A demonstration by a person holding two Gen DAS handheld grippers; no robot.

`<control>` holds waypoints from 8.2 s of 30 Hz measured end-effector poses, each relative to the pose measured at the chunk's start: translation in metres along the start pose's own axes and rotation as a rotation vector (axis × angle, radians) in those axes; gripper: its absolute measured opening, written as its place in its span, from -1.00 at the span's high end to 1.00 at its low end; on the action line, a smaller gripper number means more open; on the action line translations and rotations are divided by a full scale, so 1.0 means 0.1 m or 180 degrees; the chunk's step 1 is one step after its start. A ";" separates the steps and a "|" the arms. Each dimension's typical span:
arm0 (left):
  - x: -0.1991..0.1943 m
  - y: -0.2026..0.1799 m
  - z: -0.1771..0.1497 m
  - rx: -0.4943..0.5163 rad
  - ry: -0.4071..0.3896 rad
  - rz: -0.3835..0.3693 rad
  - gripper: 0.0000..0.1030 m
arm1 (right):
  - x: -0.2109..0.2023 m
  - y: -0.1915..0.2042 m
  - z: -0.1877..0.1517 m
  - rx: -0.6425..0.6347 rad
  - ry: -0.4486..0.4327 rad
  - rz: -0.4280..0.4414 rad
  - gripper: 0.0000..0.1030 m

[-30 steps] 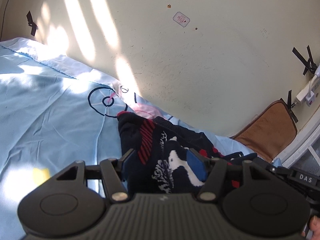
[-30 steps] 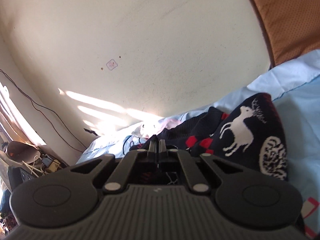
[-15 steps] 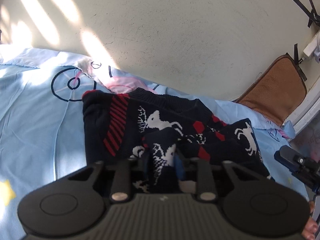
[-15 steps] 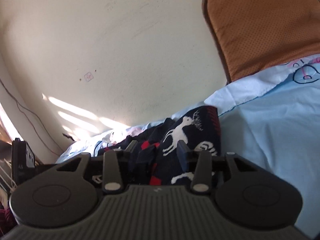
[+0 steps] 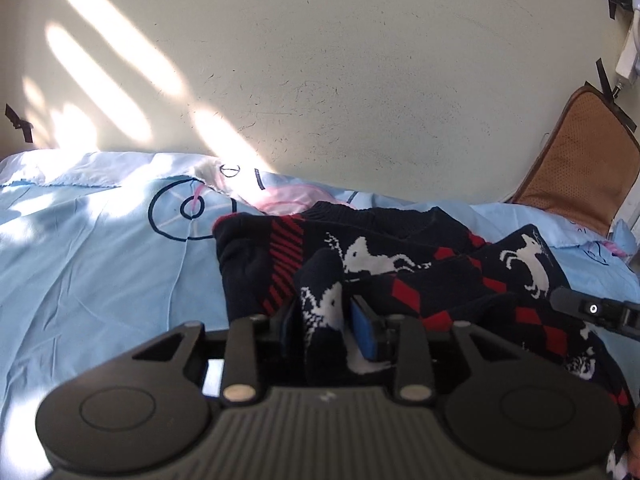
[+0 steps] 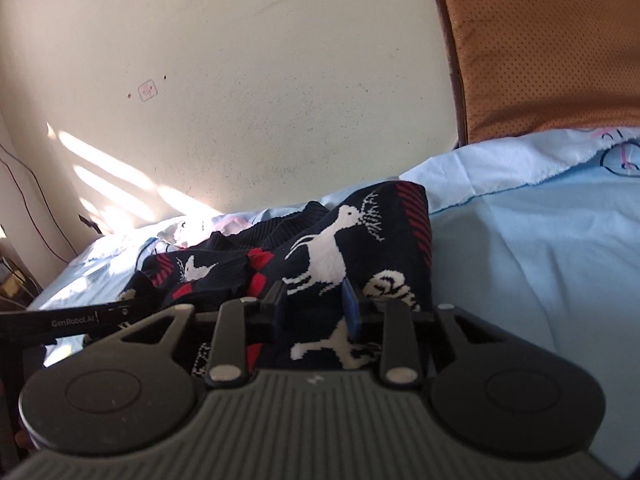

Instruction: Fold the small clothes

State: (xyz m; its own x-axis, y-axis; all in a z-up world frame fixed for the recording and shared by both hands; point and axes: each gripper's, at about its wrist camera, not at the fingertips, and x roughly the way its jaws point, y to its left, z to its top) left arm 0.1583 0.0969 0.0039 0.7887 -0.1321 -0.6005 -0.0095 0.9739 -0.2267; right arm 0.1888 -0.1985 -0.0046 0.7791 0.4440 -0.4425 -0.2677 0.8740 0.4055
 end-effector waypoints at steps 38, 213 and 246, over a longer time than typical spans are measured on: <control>-2.05 0.22 -1.65 -0.0470 0.0664 -0.1084 -0.57 | -1.94 -0.57 -1.37 0.1246 0.0672 0.1345 0.28; -1.57 0.46 -1.02 -0.1049 -0.0170 -0.1115 -0.14 | -1.80 -0.01 -0.70 0.0379 -0.0342 0.0551 -0.26; -0.94 -0.39 -0.79 -0.0425 -0.0055 -0.0973 0.51 | -0.49 0.47 -0.48 0.0047 0.0217 0.0681 0.41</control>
State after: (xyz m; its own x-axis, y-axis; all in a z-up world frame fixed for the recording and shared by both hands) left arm 0.0359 0.0570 0.0087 0.7777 -0.4102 -0.4763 0.1497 0.8568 -0.4935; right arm 0.1109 -0.1693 -0.0024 0.6653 0.6316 -0.3981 -0.4140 0.7558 0.5073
